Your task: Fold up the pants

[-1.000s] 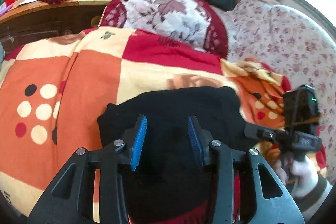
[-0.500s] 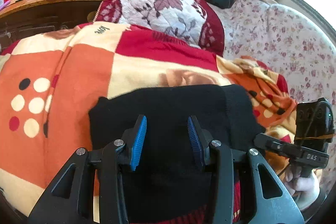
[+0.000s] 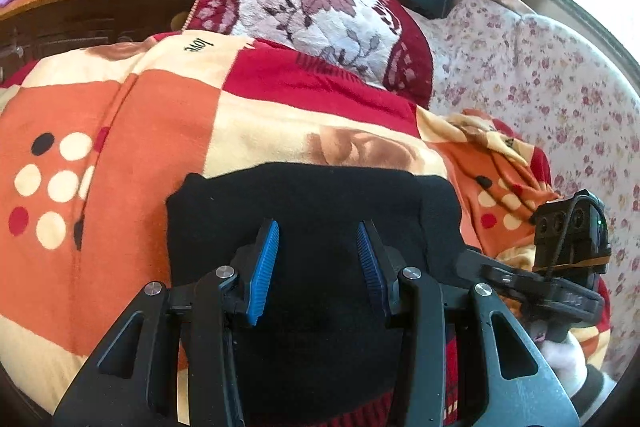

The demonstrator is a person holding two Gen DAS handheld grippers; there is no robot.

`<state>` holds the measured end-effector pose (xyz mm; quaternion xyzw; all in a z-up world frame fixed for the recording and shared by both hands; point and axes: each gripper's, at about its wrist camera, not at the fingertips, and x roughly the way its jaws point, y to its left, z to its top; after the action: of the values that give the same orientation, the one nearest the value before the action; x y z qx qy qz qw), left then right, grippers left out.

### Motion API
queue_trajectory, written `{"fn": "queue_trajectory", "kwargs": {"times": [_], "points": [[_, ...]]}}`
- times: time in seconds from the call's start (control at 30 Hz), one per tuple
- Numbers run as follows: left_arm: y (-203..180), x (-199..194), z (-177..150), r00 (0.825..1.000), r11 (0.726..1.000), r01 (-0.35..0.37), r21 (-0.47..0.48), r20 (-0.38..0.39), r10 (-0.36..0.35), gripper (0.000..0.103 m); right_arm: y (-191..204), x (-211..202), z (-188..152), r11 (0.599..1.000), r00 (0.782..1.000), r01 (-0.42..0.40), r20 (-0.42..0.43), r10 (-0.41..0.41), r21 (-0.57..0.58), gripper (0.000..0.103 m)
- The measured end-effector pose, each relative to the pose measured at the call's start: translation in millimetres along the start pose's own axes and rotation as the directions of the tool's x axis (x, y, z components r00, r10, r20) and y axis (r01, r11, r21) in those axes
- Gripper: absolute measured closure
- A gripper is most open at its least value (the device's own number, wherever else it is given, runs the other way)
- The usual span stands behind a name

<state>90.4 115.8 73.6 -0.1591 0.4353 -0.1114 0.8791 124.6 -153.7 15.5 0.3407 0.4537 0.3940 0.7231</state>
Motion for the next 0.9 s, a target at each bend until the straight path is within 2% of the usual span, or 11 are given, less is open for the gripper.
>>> {"fn": "queue_trajectory", "kwargs": {"times": [0.03,0.13,0.2,0.27,0.37,0.47,0.53,0.7,0.8,0.83,0.9], "points": [[1,0,0,1.000,1.000,-0.005,-0.005,0.002,0.005,0.063,3,2,1,1.000,1.000,0.003,0.000,-0.003,-0.020,0.065],[1,-3,-3,1.000,1.000,-0.018,-0.005,-0.004,0.018,0.063,9,16,2,0.997,0.998,0.045,-0.035,-0.047,-0.067,0.084],[0,-9,-5,1.000,1.000,-0.013,-0.002,0.001,0.013,0.063,17,6,-2,0.996,0.999,0.027,-0.023,-0.029,-0.081,0.089],[-1,-15,-10,1.000,1.000,-0.007,-0.001,0.015,0.007,0.063,26,-8,-4,0.992,0.999,0.032,-0.002,-0.032,-0.121,0.090],[-2,-12,-20,1.000,1.000,-0.016,0.002,0.009,0.016,0.063,26,-18,-11,0.986,0.995,0.096,-0.010,-0.099,-0.134,0.090],[-2,-1,-33,0.999,0.999,-0.046,0.015,-0.002,0.046,0.063,7,-5,-17,0.980,0.983,0.170,-0.045,-0.175,-0.103,0.090],[-3,-4,-38,0.998,0.998,-0.057,0.029,0.016,0.057,0.063,1,-4,-19,0.983,0.986,0.163,-0.029,-0.166,-0.086,0.090],[1,-21,-42,0.999,0.999,-0.048,0.021,0.018,0.048,0.063,17,-13,-14,0.959,0.969,0.238,-0.021,-0.244,-0.152,0.086],[6,-35,-46,0.998,0.998,-0.054,0.007,0.029,0.054,0.063,31,-24,-6,0.943,0.961,0.273,0.018,-0.275,-0.192,0.082],[7,-38,-46,0.998,0.999,-0.050,0.000,0.031,0.050,0.063,35,-27,-3,0.936,0.958,0.287,0.038,-0.286,-0.202,0.079],[9,-45,-49,0.999,0.999,-0.037,-0.020,0.033,0.038,0.063,39,-30,4,0.931,0.954,0.301,0.060,-0.295,-0.205,0.055]]}}
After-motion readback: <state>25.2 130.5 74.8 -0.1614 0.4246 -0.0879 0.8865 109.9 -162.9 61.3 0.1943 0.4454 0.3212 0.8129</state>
